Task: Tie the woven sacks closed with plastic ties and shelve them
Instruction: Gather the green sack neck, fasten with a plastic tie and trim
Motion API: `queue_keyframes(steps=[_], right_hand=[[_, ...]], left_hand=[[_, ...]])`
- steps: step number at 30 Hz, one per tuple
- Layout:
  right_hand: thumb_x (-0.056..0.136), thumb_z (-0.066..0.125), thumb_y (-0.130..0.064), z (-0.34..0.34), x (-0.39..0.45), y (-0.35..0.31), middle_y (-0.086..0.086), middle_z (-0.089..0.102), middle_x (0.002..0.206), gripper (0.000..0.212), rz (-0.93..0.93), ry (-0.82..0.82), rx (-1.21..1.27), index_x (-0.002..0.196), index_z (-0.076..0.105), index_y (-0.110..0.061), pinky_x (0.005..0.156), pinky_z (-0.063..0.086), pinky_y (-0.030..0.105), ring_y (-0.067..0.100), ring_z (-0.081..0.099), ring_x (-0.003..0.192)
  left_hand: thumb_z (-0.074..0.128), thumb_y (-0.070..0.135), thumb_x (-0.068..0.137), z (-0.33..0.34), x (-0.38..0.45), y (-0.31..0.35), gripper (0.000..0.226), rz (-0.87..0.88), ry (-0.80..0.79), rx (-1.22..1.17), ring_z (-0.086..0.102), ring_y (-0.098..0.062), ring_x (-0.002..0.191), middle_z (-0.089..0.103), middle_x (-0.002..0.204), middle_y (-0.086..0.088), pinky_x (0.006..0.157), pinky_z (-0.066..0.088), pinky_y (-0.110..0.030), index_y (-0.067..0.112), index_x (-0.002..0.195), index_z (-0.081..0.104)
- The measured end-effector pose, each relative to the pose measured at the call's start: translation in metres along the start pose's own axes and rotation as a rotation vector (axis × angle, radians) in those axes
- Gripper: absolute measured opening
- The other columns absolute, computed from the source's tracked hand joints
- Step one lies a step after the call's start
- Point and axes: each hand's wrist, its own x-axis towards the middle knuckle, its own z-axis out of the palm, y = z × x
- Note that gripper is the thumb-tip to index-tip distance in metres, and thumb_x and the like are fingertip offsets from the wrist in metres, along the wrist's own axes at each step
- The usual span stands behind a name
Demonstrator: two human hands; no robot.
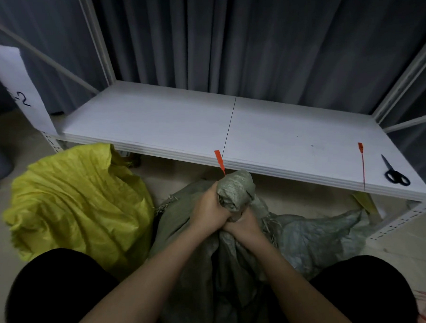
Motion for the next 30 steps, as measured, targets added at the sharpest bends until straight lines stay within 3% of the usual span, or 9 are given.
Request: queue_keyframes(steps=[3,6,9,12,16,19,22,25,30], right_hand=[[0.061,0.077,0.013,-0.007,0.005,0.007,-0.001,0.068,0.083,0.035,0.028,0.017,-0.020,0.084,0.066,-0.012,0.072,0.050,0.020,-0.005,0.064,0.074],[0.068,0.073,0.017,-0.012,0.008,0.011,-0.001,0.067,0.090,0.034,0.013,0.055,0.007,0.092,0.065,-0.006,0.074,0.054,0.016,-0.008,0.064,0.077],[0.068,0.076,0.009,-0.016,0.008,0.017,-0.007,0.065,0.096,0.040,0.031,0.055,0.025,0.102,0.062,-0.008,0.074,0.047,0.005,-0.016,0.061,0.080],[0.068,0.081,0.000,-0.015,0.010,0.021,0.002,0.069,0.104,0.040,0.057,0.034,0.023,0.104,0.066,-0.008,0.075,0.046,0.004,-0.011,0.063,0.085],[0.067,0.082,-0.003,-0.016,0.014,0.020,0.005,0.071,0.105,0.040,0.101,0.025,0.068,0.105,0.067,-0.003,0.074,0.050,0.010,0.003,0.067,0.091],[0.067,0.083,-0.006,-0.017,0.017,0.022,0.003,0.072,0.104,0.041,0.134,0.013,0.110,0.105,0.068,-0.005,0.076,0.052,0.015,0.011,0.068,0.096],[0.066,0.084,-0.008,-0.017,0.019,0.022,0.003,0.072,0.105,0.044,0.143,0.004,0.103,0.106,0.067,-0.005,0.077,0.052,0.015,0.011,0.068,0.097],[0.066,0.084,-0.007,-0.017,0.021,0.024,0.002,0.072,0.105,0.046,0.144,0.015,0.099,0.108,0.066,-0.004,0.075,0.052,0.012,0.009,0.068,0.096],[0.064,0.085,-0.006,-0.018,0.022,0.024,0.003,0.071,0.106,0.049,0.152,0.027,0.093,0.109,0.065,-0.003,0.076,0.052,0.013,0.009,0.068,0.096]], left_hand=[[0.074,0.050,0.060,-0.002,0.002,-0.001,0.074,0.119,-0.082,0.133,0.056,-0.020,0.111,0.066,0.114,0.002,0.095,0.044,-0.031,0.025,0.127,0.053],[0.071,0.063,0.064,-0.016,0.003,0.004,0.084,0.187,-0.213,0.444,0.035,-0.013,0.117,0.050,0.112,0.012,0.094,0.022,-0.027,0.035,0.136,0.037],[0.049,0.064,0.066,-0.035,0.013,0.002,0.092,0.277,-0.438,0.719,0.012,-0.014,0.139,0.026,0.149,0.007,0.114,-0.001,-0.040,0.029,0.146,0.020],[0.040,0.041,0.067,-0.055,0.025,0.009,0.083,0.251,-0.486,0.783,0.001,-0.011,0.144,0.009,0.158,0.008,0.114,-0.015,-0.043,0.030,0.147,0.022],[0.049,0.023,0.086,-0.083,0.046,0.007,0.060,0.282,-0.299,0.920,0.009,-0.011,0.144,0.021,0.155,0.008,0.115,-0.010,-0.045,0.031,0.143,0.033],[0.056,0.028,0.085,-0.092,0.055,-0.005,0.055,0.282,-0.276,0.964,0.029,-0.015,0.135,0.043,0.140,0.008,0.114,0.002,-0.043,0.031,0.137,0.040],[0.063,0.041,0.082,-0.097,0.059,-0.010,0.049,0.179,-0.272,0.823,0.047,-0.014,0.120,0.058,0.121,0.009,0.103,0.019,-0.034,0.030,0.127,0.049],[0.058,0.054,0.083,-0.096,0.062,-0.013,0.039,0.168,-0.271,0.789,0.050,-0.013,0.114,0.063,0.114,0.010,0.098,0.022,-0.034,0.031,0.114,0.061],[0.058,0.042,0.089,-0.096,0.070,-0.022,0.022,0.172,-0.289,0.712,0.057,-0.017,0.106,0.068,0.105,0.006,0.088,0.040,-0.033,0.028,0.102,0.069]])
